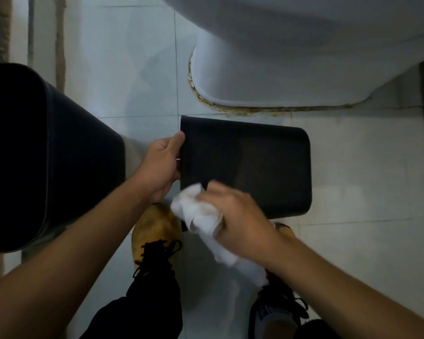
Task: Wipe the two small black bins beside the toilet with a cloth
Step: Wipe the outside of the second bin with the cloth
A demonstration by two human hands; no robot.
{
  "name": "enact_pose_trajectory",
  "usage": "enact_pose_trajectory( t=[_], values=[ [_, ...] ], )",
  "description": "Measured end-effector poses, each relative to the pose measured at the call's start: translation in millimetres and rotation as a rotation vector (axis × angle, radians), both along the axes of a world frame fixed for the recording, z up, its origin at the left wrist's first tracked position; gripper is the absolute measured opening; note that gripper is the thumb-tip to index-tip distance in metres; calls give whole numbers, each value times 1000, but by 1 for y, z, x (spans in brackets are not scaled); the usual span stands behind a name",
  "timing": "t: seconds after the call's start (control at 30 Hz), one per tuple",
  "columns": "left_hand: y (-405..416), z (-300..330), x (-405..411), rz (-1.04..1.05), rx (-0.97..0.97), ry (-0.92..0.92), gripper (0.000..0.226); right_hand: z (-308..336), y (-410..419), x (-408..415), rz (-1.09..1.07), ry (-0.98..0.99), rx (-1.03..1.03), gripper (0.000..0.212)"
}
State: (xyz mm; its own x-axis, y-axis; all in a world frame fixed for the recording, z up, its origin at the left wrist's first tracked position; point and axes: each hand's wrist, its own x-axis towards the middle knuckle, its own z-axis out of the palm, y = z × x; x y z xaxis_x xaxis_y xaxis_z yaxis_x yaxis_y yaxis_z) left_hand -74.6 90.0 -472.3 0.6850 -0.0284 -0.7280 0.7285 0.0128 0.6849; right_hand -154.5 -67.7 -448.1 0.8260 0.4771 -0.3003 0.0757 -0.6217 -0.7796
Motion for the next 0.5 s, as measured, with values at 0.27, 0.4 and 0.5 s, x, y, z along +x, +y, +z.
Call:
enact_pose_trajectory(
  t=[0.27, 0.4, 0.5],
  values=[
    [0, -4, -2, -9, 21, -15, 42, 12, -27, 16, -440, 100, 353, 21],
    [0, -3, 0, 29, -41, 22, 38, 2, -8, 92, -514, 24, 184, 12],
    [4, 1, 5, 17, -78, 50, 39, -11, 4, 102, -420, -27, 75, 18]
  ],
)
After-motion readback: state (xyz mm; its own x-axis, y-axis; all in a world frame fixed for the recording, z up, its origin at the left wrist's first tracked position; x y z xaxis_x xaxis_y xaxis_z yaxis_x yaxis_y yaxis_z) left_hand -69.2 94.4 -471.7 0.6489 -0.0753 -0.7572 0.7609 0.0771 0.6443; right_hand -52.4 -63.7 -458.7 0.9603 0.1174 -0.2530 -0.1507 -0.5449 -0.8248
